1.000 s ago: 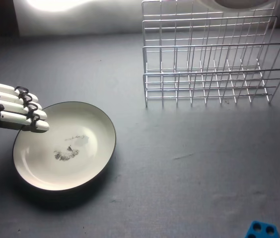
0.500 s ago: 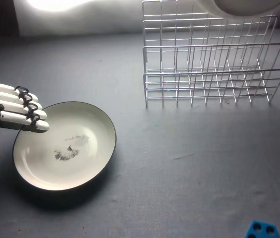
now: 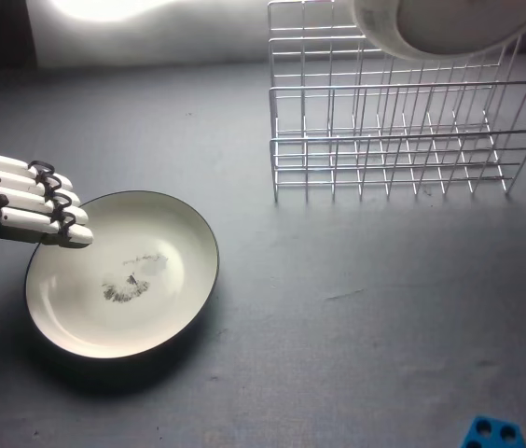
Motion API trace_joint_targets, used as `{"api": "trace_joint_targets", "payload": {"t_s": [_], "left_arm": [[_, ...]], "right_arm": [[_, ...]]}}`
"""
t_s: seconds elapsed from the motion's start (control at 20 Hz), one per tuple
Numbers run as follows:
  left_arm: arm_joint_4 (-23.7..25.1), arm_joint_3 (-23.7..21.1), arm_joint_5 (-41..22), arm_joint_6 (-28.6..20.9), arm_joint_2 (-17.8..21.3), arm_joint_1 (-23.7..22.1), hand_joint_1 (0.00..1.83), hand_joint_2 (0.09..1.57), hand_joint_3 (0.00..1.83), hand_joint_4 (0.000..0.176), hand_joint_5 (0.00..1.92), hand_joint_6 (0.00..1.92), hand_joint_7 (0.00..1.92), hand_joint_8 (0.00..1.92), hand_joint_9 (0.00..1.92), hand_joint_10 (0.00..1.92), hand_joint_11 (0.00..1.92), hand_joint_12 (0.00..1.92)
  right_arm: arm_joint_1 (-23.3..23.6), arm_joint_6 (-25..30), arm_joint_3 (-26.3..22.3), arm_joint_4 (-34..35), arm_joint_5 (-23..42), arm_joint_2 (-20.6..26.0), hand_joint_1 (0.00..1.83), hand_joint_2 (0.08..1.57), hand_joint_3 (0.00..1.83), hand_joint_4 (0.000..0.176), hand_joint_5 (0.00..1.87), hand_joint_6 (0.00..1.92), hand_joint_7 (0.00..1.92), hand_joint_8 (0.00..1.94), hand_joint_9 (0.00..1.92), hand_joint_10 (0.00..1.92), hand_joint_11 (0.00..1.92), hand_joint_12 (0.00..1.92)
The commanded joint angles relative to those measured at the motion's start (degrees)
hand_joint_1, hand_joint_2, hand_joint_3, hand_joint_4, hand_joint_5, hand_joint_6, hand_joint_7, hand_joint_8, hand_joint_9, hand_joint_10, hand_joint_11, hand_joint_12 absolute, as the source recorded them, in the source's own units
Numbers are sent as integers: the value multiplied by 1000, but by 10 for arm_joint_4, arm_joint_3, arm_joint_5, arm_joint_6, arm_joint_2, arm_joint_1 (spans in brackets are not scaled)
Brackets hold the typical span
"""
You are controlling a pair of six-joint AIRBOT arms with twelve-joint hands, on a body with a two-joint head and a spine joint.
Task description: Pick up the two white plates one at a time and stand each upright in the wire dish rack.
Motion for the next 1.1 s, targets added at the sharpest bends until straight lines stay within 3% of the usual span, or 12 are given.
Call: {"api": "trace_joint_targets", "payload": {"t_s": [0.0,0.55,0.95,1.05], "left_arm": [[-32,2,-10,-1,4,-5,0,1073,0,0,5,0,0,0,0,0,0,0],[-25,2,-10,-1,2,-10,0,1067,0,0,27,4,10,4,0,0,0,0],[-23,3,-10,-1,1,-11,0,1064,0,0,27,2,11,2,0,0,0,0],[-23,3,-10,-2,1,-11,0,1065,0,0,30,3,11,2,0,0,0,0]], "right_arm": [[5,8,5,25,23,2,1210,1128,1,20,916,1109,1013,934,1255,9,785,1173],[-19,30,65,25,39,-40,1206,1139,1,20,899,1129,989,974,1246,4,767,1176],[-35,36,81,26,66,-55,1213,1125,0,17,919,1085,1032,923,1285,18,812,1123],[-43,37,90,26,71,-60,1195,1156,2,17,857,1180,968,1020,1247,2,761,1166]]}}
